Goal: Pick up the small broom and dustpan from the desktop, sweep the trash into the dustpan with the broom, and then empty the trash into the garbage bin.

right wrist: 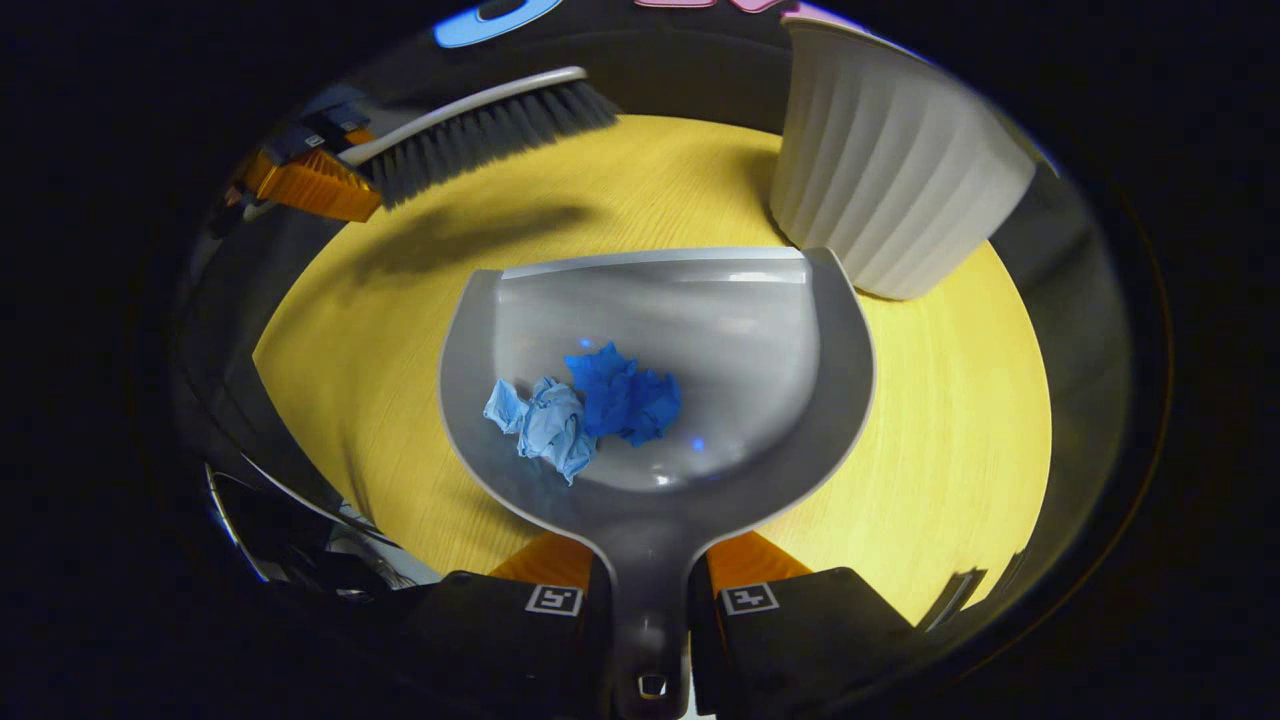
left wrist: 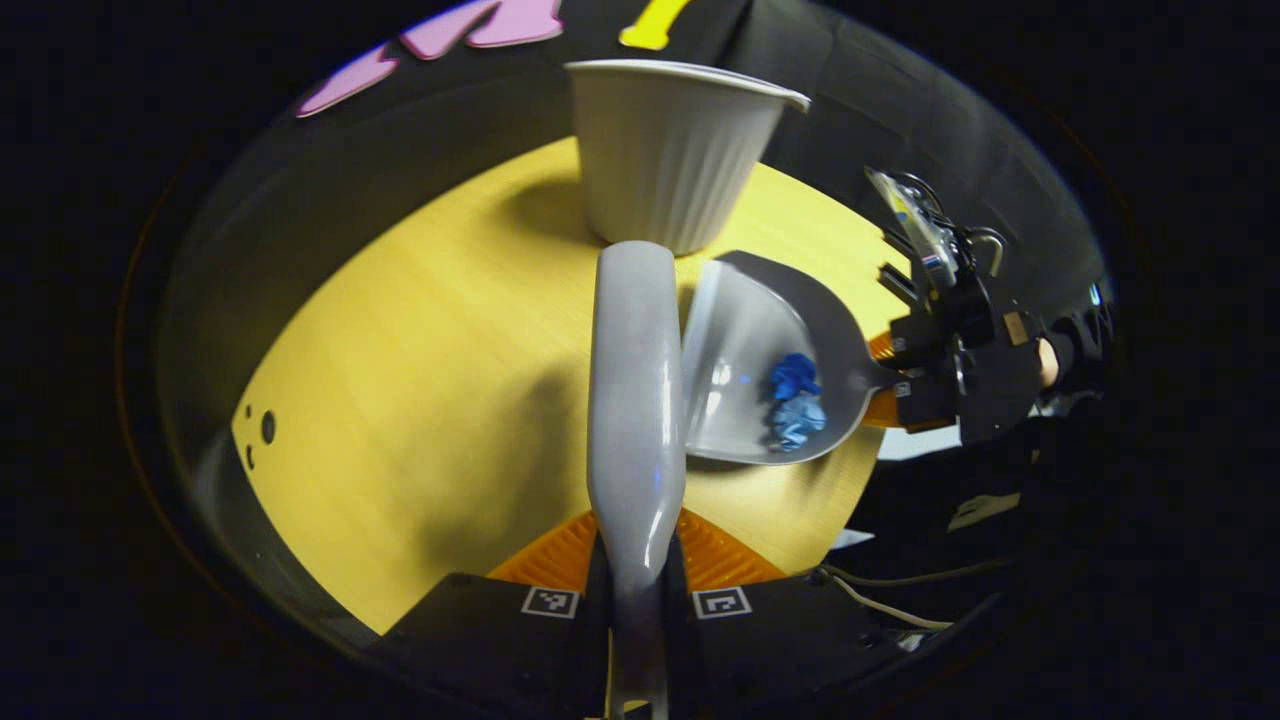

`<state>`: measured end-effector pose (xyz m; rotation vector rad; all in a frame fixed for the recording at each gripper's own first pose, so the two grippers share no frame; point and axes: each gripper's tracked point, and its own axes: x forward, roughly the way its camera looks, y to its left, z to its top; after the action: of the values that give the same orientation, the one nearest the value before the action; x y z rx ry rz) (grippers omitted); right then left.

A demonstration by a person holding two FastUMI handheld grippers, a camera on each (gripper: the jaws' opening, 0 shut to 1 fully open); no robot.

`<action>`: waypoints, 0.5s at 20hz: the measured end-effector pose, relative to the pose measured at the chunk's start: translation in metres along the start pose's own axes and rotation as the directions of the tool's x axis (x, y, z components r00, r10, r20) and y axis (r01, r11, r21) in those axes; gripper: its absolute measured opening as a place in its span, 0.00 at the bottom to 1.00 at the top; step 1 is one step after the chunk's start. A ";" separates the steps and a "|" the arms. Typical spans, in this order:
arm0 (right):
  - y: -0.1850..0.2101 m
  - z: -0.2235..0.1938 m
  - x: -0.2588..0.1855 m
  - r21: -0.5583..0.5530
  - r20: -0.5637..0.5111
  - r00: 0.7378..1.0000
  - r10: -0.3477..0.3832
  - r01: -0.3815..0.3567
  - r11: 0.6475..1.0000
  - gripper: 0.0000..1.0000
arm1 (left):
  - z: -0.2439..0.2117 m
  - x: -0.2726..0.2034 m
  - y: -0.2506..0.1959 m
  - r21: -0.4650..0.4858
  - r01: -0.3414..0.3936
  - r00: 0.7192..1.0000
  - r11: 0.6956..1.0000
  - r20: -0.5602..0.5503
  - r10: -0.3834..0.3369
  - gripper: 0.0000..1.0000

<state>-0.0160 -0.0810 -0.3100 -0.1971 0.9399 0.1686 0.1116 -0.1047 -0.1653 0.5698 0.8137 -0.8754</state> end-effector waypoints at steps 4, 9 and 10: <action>-0.002 -0.004 -0.006 0.079 0.006 0.999 -0.044 0.044 0.996 0.35 | -0.058 0.017 0.028 -0.243 -0.019 0.999 0.970 0.022 0.025 0.27; -0.006 0.008 -0.022 0.161 0.000 0.990 -0.141 0.139 0.977 0.35 | -0.146 0.064 0.053 -0.399 0.009 1.000 0.917 0.011 -0.005 0.27; -0.009 0.012 -0.028 0.174 0.000 0.986 -0.170 0.167 0.971 0.35 | -0.160 0.079 0.050 -0.411 0.012 1.000 0.911 -0.001 -0.014 0.27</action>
<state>-0.0211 -0.0884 -0.2797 -0.1139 0.9132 -0.0683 0.1225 0.0028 -0.3156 0.1937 0.9748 -0.6864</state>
